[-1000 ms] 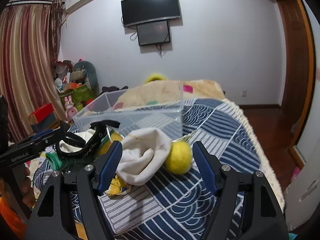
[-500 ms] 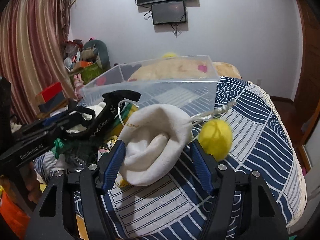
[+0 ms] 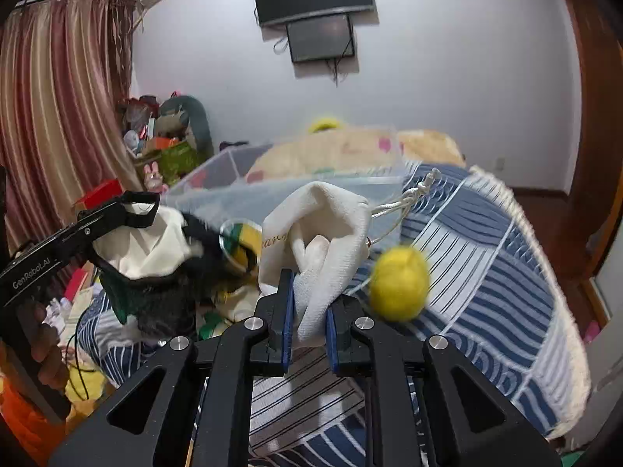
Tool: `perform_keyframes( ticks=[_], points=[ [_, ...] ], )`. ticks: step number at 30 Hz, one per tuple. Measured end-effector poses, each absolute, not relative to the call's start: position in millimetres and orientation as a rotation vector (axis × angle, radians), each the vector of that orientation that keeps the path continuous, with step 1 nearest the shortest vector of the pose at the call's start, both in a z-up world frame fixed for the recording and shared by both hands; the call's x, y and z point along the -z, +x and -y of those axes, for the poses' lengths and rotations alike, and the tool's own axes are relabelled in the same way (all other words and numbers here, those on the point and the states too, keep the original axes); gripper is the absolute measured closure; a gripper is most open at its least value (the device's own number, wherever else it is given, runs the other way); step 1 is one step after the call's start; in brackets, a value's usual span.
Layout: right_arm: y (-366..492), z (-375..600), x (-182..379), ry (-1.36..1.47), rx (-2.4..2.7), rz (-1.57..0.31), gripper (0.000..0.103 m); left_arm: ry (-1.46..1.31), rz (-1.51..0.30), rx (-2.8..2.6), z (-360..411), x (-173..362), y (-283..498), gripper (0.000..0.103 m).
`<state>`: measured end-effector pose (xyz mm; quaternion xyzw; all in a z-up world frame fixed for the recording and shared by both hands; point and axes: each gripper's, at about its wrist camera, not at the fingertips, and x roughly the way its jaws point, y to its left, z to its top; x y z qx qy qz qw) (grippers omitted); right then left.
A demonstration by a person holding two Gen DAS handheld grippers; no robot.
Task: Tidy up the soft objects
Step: 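Grasp the white drawstring pouch with the right tool while the left tool grasps the black mesh bag, then drop the white pouch into the clear box while the left tool drops the black bag in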
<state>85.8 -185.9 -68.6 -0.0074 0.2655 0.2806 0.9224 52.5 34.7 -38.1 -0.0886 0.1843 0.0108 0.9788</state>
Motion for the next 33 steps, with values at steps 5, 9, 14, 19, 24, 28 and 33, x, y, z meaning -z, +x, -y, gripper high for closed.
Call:
perform_keyframes(
  ticks=[5,9,14,19,24,28,33],
  points=[
    [80.0,191.3,48.6,-0.015,-0.564,-0.481,0.091,-0.191,-0.340,-0.011,-41.4,20.4,59.2,0.082],
    [79.5,192.1,34.9,-0.025,-0.553,-0.437,0.091,-0.215,-0.325,0.008,-49.5,7.1,67.0,0.082],
    [87.3,191.8,23.5,-0.019,-0.546,-0.404,0.091,-0.222,-0.300,-0.011,-58.8,-7.5,77.5,0.082],
    [98.0,187.3,11.6,-0.009,-0.551,-0.375,0.091,-0.246,-0.275,-0.056,-71.3,-13.6,92.1,0.082],
    [103.6,177.5,-5.4,-0.028,-0.549,-0.325,0.091,-0.244,-0.277,-0.109,-77.7,-13.2,113.4,0.082],
    [114.5,166.3,-15.5,-0.038,-0.556,-0.300,0.091,-0.206,-0.304,-0.130,-73.3,-5.1,129.8,0.082],
    [136.8,150.5,-4.8,-0.062,-0.563,-0.353,0.091,-0.159,-0.357,-0.123,-67.6,6.9,149.6,0.082]
  ],
)
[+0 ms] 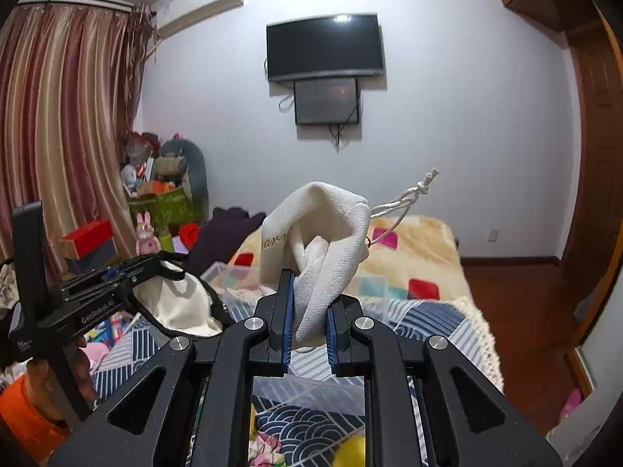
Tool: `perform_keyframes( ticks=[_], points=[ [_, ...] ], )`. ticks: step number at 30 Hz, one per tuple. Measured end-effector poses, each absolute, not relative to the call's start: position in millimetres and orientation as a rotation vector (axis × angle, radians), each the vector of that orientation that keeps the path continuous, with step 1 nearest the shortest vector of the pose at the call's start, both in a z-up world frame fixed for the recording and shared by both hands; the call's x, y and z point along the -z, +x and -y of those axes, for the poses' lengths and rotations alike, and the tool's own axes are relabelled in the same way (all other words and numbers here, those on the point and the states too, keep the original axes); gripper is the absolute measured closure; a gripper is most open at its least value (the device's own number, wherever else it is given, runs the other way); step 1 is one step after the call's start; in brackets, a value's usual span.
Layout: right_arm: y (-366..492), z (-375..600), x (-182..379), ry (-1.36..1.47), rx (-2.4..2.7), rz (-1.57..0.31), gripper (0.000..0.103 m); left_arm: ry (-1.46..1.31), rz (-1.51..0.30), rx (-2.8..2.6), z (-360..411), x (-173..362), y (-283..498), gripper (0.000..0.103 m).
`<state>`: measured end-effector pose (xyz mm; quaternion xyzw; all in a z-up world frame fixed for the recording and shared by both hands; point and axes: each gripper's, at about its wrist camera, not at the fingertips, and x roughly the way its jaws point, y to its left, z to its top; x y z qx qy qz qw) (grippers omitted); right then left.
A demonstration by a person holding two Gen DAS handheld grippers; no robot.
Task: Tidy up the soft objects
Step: 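Drop the white pouch into the clear box while the left tool drops the black bag in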
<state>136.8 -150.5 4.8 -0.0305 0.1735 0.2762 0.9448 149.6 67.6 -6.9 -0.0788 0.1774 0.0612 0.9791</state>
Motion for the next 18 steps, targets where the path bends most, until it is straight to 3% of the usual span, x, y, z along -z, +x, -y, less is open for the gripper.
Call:
perform_keyframes(
  ticks=[12,18],
  points=[
    [174.4,115.5,43.3,-0.177,-0.556,-0.580,0.090,-0.093,-0.592,-0.056,-58.4,32.4,190.7,0.081],
    [176.9,111.3,45.0,-0.214,-0.558,-0.627,0.090,-0.081,-0.626,-0.056,-58.7,35.0,194.0,0.073]
  ],
)
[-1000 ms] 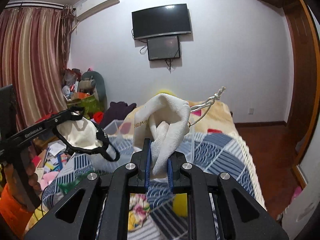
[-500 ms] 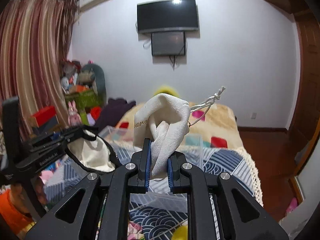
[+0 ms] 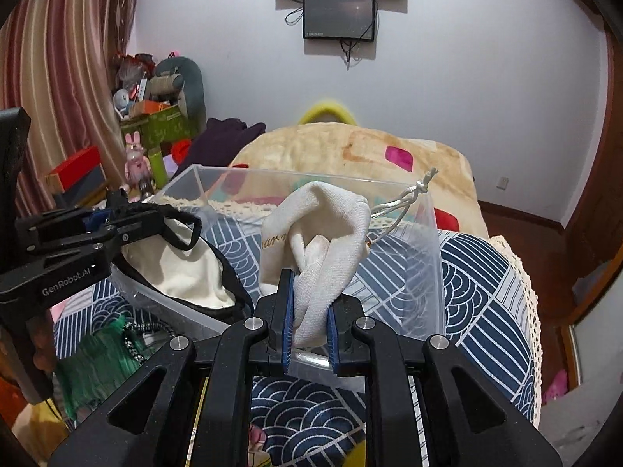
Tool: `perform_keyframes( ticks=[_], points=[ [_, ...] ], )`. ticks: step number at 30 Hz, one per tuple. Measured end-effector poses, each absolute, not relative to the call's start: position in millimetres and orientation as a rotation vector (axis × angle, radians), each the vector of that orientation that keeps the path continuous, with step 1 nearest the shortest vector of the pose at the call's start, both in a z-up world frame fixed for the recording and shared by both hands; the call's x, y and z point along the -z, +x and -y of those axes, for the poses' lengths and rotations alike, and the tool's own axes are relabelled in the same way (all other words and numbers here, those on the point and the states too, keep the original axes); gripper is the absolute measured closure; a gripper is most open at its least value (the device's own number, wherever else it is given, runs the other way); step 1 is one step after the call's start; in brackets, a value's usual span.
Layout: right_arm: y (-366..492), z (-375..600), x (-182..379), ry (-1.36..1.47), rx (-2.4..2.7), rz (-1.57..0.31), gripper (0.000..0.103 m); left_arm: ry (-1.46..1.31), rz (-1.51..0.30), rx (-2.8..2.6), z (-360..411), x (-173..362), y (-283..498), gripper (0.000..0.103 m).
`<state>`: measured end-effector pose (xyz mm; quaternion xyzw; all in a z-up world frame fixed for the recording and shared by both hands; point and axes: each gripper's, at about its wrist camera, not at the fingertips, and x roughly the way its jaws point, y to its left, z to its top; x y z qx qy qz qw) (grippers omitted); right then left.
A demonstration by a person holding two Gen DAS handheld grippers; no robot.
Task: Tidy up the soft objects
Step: 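Drop the white pouch into the clear box while the left tool drops the black bag in, then grasp the yellow felt ball with the right tool while the left tool grasps the green glove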
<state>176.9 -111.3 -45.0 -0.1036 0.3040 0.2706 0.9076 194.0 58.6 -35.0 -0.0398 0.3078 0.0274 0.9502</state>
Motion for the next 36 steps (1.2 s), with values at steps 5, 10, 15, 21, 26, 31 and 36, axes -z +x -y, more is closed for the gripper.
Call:
perform_keyframes(
  ticks=[5,10,15,21,26,31,36],
  points=[
    [175.5,114.4,41.6,-0.228,-0.559,-0.624,0.085,-0.046,-0.601,-0.038,-52.0,27.2,185.7,0.057],
    [167.9,120.3,34.9,-0.211,-0.565,-0.594,0.070,-0.043,-0.579,-0.005,-47.5,15.4,174.1,0.048],
    [153.8,131.2,17.0,-0.191,-0.566,-0.526,0.057,-0.035,-0.529,0.005,-44.0,-2.2,154.9,0.041],
    [127.5,150.5,-4.8,-0.174,-0.540,-0.414,0.033,-0.043,-0.466,-0.002,-44.2,-18.2,126.6,0.019],
    [109.1,167.4,-9.7,-0.145,-0.523,-0.367,0.021,-0.054,-0.446,0.001,-43.7,-17.2,101.1,0.007],
    [100.2,178.4,4.3,-0.139,-0.498,-0.384,0.021,-0.069,-0.474,0.001,-42.4,-1.0,87.4,0.005],
    [98.8,184.5,25.6,-0.144,-0.469,-0.432,0.021,-0.075,-0.535,-0.009,-39.6,25.9,83.3,0.005]
  ],
)
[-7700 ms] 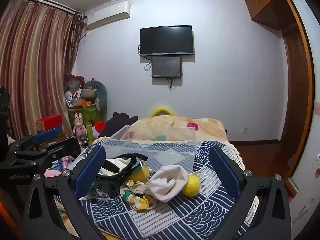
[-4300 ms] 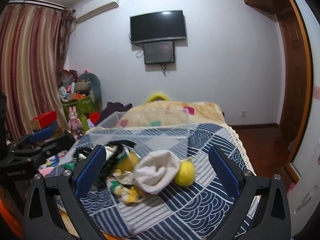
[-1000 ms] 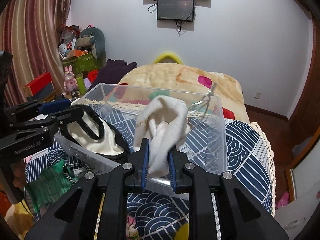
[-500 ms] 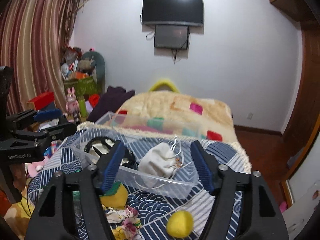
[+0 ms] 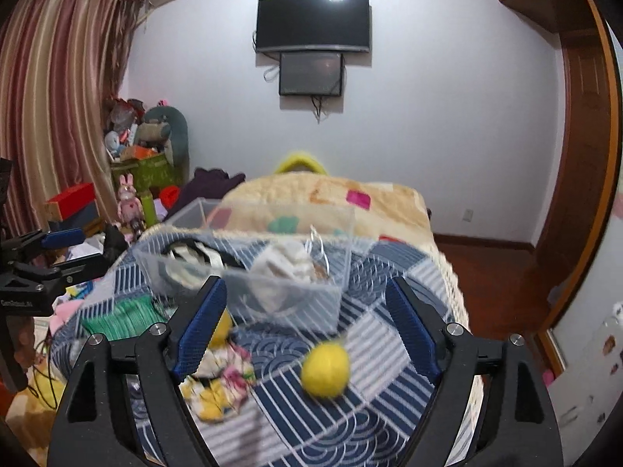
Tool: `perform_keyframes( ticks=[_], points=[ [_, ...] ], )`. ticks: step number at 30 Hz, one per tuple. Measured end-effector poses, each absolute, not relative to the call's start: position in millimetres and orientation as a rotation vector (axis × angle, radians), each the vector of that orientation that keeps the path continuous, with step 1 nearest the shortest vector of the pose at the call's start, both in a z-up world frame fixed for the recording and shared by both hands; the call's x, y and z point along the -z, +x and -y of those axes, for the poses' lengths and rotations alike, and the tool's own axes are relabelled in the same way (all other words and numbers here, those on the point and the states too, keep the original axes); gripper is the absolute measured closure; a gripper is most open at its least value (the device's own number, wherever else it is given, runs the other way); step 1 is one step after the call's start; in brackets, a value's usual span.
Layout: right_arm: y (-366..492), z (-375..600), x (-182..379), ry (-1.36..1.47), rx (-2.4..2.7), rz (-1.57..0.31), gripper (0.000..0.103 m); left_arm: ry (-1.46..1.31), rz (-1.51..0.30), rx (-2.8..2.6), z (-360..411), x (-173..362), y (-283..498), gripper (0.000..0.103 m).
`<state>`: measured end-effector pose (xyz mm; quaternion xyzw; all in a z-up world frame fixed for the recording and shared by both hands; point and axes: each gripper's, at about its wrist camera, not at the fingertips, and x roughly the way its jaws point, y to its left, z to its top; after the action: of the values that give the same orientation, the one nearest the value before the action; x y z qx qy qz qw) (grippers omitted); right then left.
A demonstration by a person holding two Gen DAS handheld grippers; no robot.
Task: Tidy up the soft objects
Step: 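Grasp the yellow felt ball with the right tool while the left tool grasps the green glove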
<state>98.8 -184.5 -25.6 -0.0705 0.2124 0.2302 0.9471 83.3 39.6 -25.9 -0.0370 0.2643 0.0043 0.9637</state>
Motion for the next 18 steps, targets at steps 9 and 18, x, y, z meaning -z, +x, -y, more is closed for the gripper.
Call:
perform_keyframes(
  ticks=[9,18],
  points=[
    [108.6,200.8,64.4,-0.098,-0.430,-0.541,0.021,-0.135,-0.620,-0.004,-36.6,68.7,85.6,0.006],
    [117.2,204.3,88.0,-0.074,-0.426,-0.620,0.026,-0.144,-0.667,0.047,-32.8,91.8,94.1,0.035]
  ],
)
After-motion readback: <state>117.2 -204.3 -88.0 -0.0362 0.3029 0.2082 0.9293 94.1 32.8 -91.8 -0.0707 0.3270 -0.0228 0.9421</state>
